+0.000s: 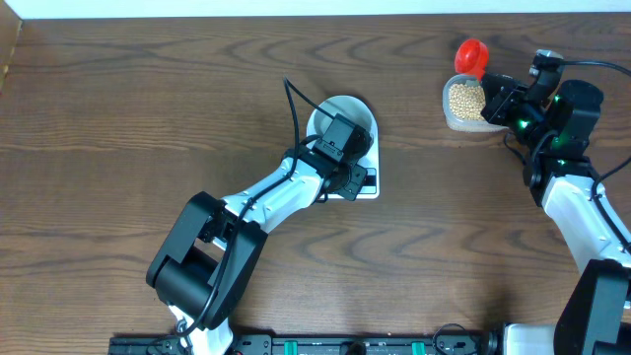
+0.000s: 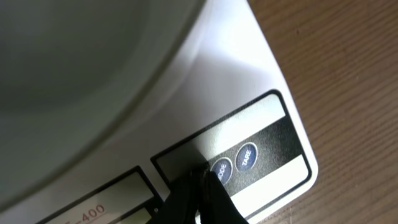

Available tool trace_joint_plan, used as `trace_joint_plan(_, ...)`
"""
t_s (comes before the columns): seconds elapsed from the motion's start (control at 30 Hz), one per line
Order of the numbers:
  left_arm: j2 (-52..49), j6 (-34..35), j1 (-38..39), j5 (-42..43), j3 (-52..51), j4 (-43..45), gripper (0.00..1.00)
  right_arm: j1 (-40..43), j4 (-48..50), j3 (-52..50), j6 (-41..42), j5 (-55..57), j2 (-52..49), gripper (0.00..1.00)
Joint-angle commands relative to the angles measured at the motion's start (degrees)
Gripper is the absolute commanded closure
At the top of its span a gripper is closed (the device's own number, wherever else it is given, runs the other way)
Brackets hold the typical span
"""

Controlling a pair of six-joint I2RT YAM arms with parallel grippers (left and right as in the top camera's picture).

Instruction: Scoop item into bowl and weigh 50g on scale

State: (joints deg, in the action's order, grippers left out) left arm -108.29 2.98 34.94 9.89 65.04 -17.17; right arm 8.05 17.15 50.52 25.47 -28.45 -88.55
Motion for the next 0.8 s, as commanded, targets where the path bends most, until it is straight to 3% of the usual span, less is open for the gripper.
trace_joint_plan(0.0,-2.2,0.3,0.1,-2.7,0.0,-2.0,0.93,-0.3,0.0,1.0,0.6,0.5,0.1,0.99)
trace_joint_plan(0.77,-3.3,1.0,-0.3,-1.3,-0.5,-1.6,0.93,-0.3,-0.1,1.0,0.6,0.5,0.1,0.99)
